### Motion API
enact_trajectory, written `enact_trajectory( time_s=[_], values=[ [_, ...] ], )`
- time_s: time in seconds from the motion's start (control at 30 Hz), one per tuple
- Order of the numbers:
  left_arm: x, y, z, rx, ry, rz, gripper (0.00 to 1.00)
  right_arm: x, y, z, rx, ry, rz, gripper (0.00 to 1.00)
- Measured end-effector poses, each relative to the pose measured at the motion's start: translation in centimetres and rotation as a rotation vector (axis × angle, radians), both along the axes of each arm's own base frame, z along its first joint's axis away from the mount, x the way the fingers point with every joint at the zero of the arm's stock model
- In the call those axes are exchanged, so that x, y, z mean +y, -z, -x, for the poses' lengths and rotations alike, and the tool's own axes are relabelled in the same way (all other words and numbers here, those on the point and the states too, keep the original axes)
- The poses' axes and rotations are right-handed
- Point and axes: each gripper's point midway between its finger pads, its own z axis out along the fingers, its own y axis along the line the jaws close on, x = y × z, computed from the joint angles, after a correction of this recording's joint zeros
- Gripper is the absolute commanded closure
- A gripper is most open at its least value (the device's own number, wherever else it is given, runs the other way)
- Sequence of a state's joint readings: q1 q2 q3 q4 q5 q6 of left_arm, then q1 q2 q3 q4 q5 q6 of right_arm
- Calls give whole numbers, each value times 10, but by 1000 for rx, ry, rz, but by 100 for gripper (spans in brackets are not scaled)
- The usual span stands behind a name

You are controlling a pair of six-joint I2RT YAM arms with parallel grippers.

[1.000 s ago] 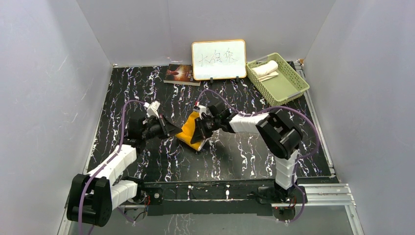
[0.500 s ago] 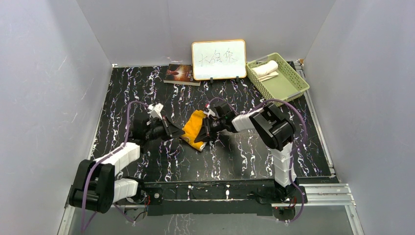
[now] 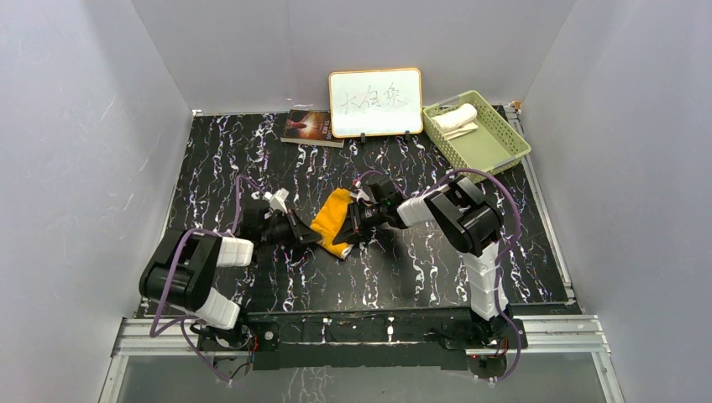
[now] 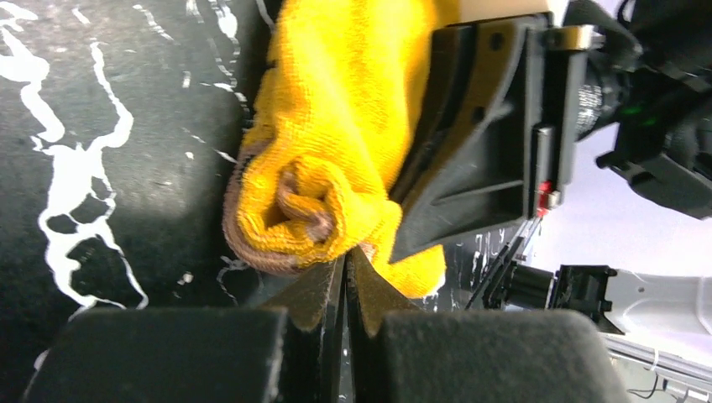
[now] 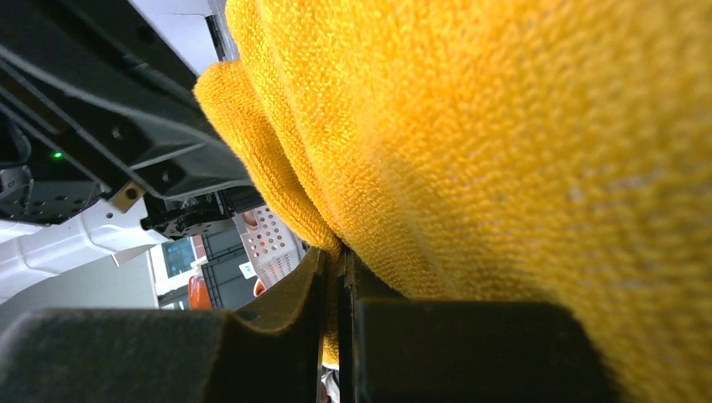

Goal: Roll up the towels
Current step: Roll the towel at the center of the board.

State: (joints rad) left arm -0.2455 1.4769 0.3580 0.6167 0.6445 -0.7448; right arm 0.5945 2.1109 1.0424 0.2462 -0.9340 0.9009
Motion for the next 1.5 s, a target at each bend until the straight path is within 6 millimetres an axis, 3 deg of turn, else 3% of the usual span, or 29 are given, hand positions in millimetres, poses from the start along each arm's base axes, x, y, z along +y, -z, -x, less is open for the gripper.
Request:
enact_trajectory(
  time_s=[0.2, 0.37, 0.57, 0.7, 0.83, 0.9, 1.03, 1.13, 1.3, 1.5],
  values=[
    [-1, 19, -7, 18, -12, 1, 100, -1, 1, 0, -4, 0, 5, 100],
    [-1, 20, -10, 5, -17, -2, 100, -1, 2, -1, -8, -9, 18, 65],
    [2, 22, -15, -5, -26, -48, 100, 1, -13, -9, -128, -19, 94, 51],
    [6, 25, -17, -5, -37, -90, 100, -12, -20, -28, -341, 20, 246, 50],
    [9, 26, -15, 3, -41, -115, 100, -27, -36, -45, -693, 40, 459, 48],
    [9, 26, -15, 4, -39, -119, 100, -22, -52, -37, -891, 10, 514, 47],
    [9, 27, -15, 10, -35, -124, 100, 2, -80, 19, -1230, -136, 471, 47],
    [9, 27, -15, 13, -32, -128, 100, 4, -81, 33, -1342, -205, 454, 49],
    [9, 26, -15, 19, -29, -132, 100, -4, -70, 20, -1420, -255, 533, 52],
    [9, 26, -15, 22, -24, -136, 100, -2, -46, 21, -1424, -359, 572, 53]
  ],
)
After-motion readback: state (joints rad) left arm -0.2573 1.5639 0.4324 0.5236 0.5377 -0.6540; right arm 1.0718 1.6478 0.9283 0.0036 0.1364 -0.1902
